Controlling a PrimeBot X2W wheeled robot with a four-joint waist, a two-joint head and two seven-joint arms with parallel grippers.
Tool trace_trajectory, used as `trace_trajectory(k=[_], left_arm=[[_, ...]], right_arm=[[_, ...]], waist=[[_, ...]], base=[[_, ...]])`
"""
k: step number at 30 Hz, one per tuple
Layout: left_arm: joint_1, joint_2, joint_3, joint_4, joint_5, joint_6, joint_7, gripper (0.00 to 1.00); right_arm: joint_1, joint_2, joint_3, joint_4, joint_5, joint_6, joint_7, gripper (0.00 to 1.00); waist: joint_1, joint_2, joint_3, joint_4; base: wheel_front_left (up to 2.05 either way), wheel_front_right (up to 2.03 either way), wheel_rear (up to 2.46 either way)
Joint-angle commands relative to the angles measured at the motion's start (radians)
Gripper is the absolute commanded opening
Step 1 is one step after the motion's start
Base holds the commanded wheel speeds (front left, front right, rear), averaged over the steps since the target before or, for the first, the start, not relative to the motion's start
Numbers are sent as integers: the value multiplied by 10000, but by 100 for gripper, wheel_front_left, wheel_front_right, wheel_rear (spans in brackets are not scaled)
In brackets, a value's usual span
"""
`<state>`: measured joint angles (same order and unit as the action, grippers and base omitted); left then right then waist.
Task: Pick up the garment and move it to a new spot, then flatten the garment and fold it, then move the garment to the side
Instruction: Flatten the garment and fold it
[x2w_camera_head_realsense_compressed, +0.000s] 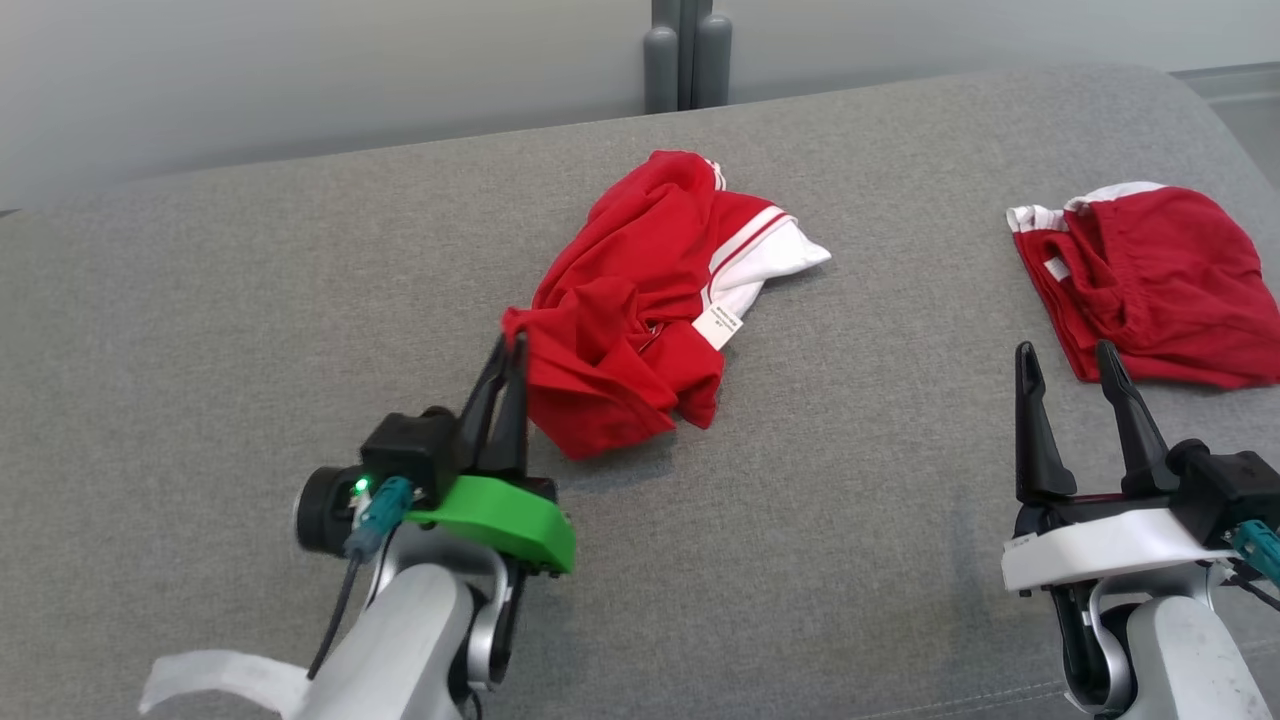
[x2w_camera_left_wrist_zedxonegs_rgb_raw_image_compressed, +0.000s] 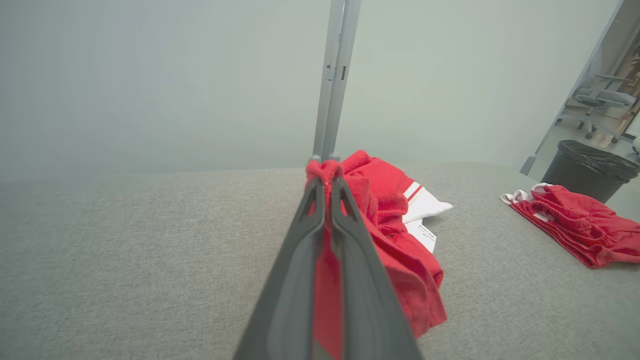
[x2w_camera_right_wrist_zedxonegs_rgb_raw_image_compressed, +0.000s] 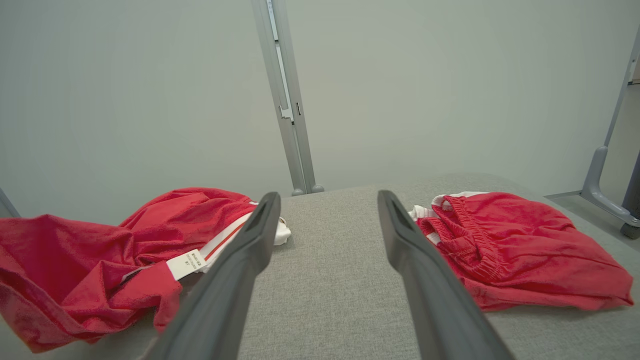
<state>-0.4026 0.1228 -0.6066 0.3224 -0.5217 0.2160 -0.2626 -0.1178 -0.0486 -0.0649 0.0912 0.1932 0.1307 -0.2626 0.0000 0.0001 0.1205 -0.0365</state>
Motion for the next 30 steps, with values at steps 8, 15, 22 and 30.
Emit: trace_trajectory(k=[8, 15, 22, 30], left_arm=[[1529, 427, 2098, 128, 492, -139, -26, 0], [1783, 493, 3462, 952, 783, -403, -26, 0], [943, 692, 4448, 989, 1479, -634, -28, 0], [221, 682, 4746, -397, 2504, -941, -26, 0]], right_arm=[[244, -34, 33, 39, 74, 1, -32, 100], [219, -35, 75, 77, -7, 1, -32, 100], [88, -35, 93, 52, -56, 1, -32, 100], [72, -35, -20, 60, -35, 1, -32, 100]], waist=[[0, -1, -267, 276], [0, -1, -221, 217], [0, -1, -73, 62], [0, -1, -81, 7]], base=[[0, 0, 0], [0, 0, 0], [0, 0, 0], [0, 0, 0]])
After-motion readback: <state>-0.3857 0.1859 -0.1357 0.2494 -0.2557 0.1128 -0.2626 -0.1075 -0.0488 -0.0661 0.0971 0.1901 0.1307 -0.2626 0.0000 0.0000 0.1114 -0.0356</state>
